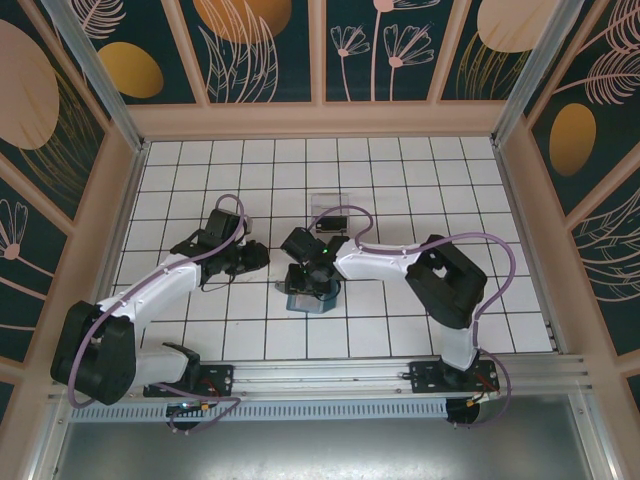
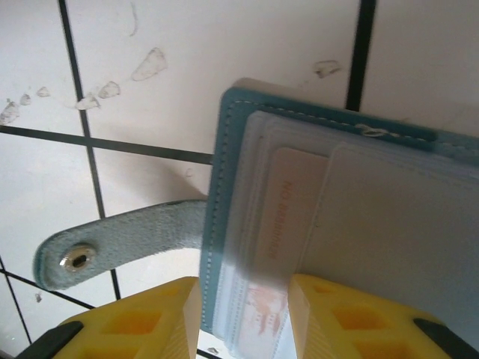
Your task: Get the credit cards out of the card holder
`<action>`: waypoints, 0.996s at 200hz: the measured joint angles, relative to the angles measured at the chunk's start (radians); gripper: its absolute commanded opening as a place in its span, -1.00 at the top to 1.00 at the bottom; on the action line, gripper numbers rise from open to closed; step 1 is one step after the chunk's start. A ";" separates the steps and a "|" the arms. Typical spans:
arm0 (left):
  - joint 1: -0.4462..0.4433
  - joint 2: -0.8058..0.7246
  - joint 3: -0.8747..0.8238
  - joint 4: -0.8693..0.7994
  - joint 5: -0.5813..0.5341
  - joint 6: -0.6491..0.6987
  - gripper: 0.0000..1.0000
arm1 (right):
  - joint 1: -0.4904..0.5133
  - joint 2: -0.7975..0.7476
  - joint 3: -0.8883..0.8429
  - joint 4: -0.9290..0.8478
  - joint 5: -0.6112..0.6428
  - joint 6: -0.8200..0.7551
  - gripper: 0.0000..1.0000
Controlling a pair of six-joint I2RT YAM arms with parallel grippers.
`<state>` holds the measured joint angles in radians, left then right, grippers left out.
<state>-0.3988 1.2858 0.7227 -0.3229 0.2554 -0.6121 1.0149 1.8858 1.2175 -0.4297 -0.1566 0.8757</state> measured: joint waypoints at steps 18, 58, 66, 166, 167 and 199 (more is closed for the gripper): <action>0.000 0.000 0.004 -0.003 0.000 0.003 0.44 | 0.003 -0.003 0.000 -0.017 0.015 0.003 0.22; 0.000 0.013 0.010 -0.003 0.008 0.003 0.44 | 0.019 -0.006 0.016 -0.083 0.071 0.007 0.18; 0.000 0.018 0.011 -0.003 0.010 0.003 0.44 | 0.021 -0.006 0.022 -0.102 0.082 0.006 0.17; 0.000 0.035 0.031 -0.004 0.025 0.009 0.44 | 0.046 0.000 0.089 -0.311 0.217 0.021 0.06; 0.000 0.035 0.031 -0.004 0.025 0.010 0.44 | 0.046 0.000 0.090 -0.313 0.217 0.021 0.06; 0.000 0.048 0.046 -0.004 0.026 0.010 0.44 | 0.054 0.007 0.110 -0.357 0.255 0.023 0.03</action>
<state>-0.3988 1.3338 0.7689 -0.3271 0.2813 -0.6018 1.0691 1.8927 1.3273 -0.7868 0.0986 0.8982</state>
